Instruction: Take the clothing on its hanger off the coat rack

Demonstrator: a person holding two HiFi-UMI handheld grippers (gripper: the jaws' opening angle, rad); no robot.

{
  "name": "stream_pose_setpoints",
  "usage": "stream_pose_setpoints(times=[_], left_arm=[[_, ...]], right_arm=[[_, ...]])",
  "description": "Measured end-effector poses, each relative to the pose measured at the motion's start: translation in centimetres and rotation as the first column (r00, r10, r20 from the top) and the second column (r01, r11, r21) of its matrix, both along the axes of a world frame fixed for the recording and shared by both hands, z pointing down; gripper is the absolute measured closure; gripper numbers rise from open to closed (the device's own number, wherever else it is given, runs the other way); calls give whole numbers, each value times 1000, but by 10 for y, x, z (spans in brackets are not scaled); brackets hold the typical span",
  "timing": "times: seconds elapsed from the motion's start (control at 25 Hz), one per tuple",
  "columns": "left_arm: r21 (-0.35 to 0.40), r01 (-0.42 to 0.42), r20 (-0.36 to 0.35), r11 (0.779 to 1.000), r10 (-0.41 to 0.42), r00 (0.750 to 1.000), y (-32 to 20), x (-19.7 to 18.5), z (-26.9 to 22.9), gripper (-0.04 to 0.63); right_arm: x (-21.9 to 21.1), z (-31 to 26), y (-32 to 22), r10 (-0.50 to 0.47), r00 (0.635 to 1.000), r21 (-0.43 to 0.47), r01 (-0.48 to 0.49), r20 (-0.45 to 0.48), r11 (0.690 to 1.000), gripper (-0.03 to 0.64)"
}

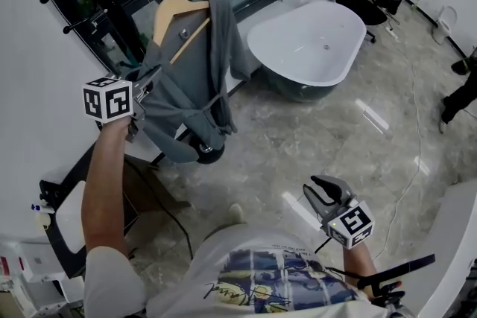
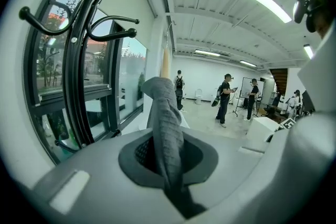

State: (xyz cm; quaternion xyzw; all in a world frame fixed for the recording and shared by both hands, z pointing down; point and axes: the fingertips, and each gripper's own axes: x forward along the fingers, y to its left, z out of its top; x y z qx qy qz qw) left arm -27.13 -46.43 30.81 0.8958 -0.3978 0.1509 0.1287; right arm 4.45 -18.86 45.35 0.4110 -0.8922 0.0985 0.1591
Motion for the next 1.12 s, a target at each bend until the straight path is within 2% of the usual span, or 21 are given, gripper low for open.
stream_pose_setpoints(times=[0.4,0.52,0.72,1.12], left_arm=[[28,-41,-70,999,43,997,105,63,-15,594],[33,-50,-85,998,53,995,143,81,-20,594],[53,-60,-71,997,64,995,204,113,-29,594],[48,-82,-72,995,86,994,299,159,-28,594]], right_arm=[[47,3,36,-13,1000,0,13,-29,1000,520],[60,7,47,-37,999,2,37,-21,999,543],[72,15,64,-81,997,17,81,-19,997,611],[79,21,105,-170,985,7,170,-24,985,614]])
